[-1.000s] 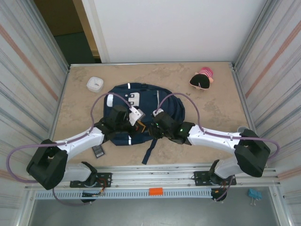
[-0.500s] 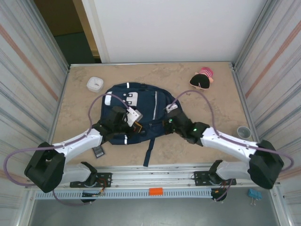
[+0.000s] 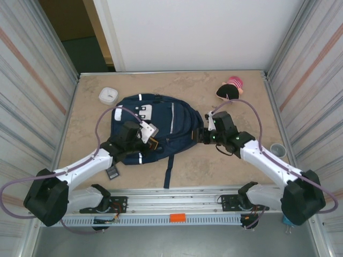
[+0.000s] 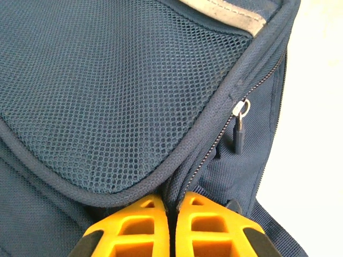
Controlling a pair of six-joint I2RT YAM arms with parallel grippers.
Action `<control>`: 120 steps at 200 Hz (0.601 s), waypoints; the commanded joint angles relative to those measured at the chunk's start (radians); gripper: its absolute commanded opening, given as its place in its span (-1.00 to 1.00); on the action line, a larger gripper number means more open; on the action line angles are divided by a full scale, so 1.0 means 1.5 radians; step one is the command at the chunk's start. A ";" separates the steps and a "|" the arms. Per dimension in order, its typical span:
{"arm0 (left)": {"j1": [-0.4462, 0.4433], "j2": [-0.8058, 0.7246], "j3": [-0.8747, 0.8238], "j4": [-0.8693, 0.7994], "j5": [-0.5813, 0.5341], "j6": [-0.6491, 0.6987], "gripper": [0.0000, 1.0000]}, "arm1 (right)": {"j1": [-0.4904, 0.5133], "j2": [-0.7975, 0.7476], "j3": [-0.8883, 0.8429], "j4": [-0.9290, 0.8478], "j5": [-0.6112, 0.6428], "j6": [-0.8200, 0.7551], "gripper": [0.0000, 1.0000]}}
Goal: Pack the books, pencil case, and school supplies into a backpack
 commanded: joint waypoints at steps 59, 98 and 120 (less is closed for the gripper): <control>0.006 -0.010 -0.005 0.011 0.025 -0.040 -1.00 | -0.006 0.236 0.058 0.232 -0.157 0.244 -0.40; 0.006 -0.029 0.016 -0.023 -0.027 -0.152 -0.17 | 0.037 0.199 0.025 0.219 -0.100 0.248 -0.61; 0.006 -0.082 0.019 -0.069 -0.075 -0.264 0.26 | 0.030 0.185 0.018 0.208 -0.099 0.245 -0.58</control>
